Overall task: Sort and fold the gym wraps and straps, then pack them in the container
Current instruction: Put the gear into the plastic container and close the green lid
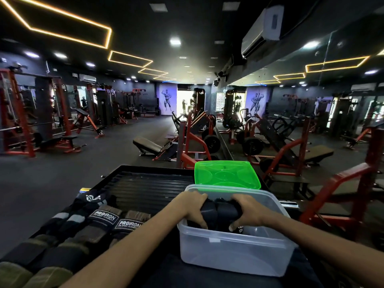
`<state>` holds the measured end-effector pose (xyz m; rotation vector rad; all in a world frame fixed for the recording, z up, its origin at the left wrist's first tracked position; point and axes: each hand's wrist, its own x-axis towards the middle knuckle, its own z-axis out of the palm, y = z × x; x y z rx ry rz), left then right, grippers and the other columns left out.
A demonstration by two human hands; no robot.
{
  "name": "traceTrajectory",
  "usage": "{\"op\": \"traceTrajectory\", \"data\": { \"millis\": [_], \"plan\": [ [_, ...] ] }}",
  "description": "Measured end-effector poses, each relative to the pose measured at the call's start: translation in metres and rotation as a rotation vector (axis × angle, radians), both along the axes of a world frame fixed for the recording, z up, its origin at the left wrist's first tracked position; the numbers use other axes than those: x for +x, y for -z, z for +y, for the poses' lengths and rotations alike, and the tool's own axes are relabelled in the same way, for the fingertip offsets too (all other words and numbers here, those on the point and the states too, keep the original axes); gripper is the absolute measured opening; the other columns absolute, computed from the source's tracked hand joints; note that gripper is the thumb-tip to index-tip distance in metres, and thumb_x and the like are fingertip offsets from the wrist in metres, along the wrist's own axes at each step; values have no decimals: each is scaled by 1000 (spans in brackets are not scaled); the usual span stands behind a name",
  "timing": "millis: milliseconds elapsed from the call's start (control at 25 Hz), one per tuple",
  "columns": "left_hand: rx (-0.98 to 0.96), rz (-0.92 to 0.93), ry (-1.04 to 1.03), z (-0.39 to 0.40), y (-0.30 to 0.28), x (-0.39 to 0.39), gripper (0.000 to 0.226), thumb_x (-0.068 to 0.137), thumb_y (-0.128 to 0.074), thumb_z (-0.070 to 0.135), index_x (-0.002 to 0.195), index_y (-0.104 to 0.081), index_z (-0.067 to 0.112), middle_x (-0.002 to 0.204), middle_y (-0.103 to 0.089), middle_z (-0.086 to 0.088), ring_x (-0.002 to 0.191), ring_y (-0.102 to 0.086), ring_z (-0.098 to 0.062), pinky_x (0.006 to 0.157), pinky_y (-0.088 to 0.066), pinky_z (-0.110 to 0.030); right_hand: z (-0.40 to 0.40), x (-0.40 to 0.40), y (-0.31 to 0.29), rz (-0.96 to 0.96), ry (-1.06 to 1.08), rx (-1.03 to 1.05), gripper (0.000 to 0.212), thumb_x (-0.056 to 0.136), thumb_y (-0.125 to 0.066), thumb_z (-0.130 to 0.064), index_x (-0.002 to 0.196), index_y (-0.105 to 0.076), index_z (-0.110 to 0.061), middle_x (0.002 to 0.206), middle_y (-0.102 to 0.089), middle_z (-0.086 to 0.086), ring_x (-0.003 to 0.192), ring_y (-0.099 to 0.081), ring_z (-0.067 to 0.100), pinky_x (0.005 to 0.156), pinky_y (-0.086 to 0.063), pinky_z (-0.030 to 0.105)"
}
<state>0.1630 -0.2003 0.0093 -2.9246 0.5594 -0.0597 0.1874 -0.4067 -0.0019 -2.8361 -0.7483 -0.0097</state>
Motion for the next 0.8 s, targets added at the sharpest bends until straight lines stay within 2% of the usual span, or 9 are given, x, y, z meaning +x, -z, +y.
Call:
{"op": "traceTrajectory", "data": {
  "millis": [120, 200, 320, 440, 560, 640, 720, 800],
  "plan": [
    [163, -195, 14, -1, 1, -4, 81, 64, -70, 63, 124, -52, 12, 124, -49, -9, 119, -43, -25, 102, -30, -38, 2, -5, 7, -80, 45, -85, 72, 54, -82, -53, 104, -49, -14, 109, -42, 4, 102, -50, 25, 80, -42, 31],
    [181, -235, 8, -2, 1, -5, 77, 65, -70, 62, 124, -52, 14, 124, -53, -7, 120, -44, -24, 102, -28, -40, 4, -6, 9, -94, 105, -145, 75, 54, -80, -57, 105, -45, -15, 115, -39, 5, 105, -52, 28, 83, -44, 35],
    [130, -204, 9, -5, -1, -9, 66, 68, -74, 51, 119, -55, 13, 122, -59, -7, 119, -48, -26, 99, -32, -38, 1, -4, 9, -6, 73, -59, 78, 47, -83, -55, 97, -38, -18, 105, -38, 4, 92, -47, 21, 75, -38, 29],
    [-18, -63, -21, -5, -2, -9, 68, 66, -81, 32, 120, -48, 9, 127, -54, -10, 119, -50, -28, 90, -42, -39, -8, -3, 6, 29, -16, -6, 83, 34, -66, -62, 99, -39, -17, 101, -40, 2, 90, -41, 16, 72, -31, 24],
    [-35, -26, -18, -6, -1, -7, 79, 64, -83, 26, 128, -40, 8, 133, -47, -10, 123, -47, -28, 92, -43, -42, -13, -4, 5, 26, -60, -30, 68, 48, -69, -46, 99, -35, -16, 102, -39, 3, 95, -42, 18, 74, -31, 22],
    [-2, -77, 14, -7, 1, -5, 78, 63, -83, 29, 126, -42, 8, 130, -49, -11, 121, -48, -28, 95, -41, -41, -10, -3, 8, -9, -93, -117, 74, 59, -77, -43, 113, -37, -13, 110, -38, 5, 101, -47, 22, 80, -35, 26],
    [29, -125, 47, -6, 3, -3, 80, 63, -83, 36, 126, -42, 8, 128, -50, -13, 120, -48, -28, 100, -37, -39, -2, -6, 9, -113, -76, -274, 82, 69, -74, -46, 129, -31, -10, 123, -37, 8, 107, -54, 29, 81, -42, 33],
    [26, -130, 40, -5, 4, -3, 82, 63, -82, 41, 127, -41, 9, 128, -49, -14, 120, -47, -29, 102, -35, -38, 4, -10, 9, -211, -49, -377, 83, 71, -68, -51, 134, -28, -13, 129, -38, 8, 109, -56, 31, 79, -45, 38]
  ]
}}
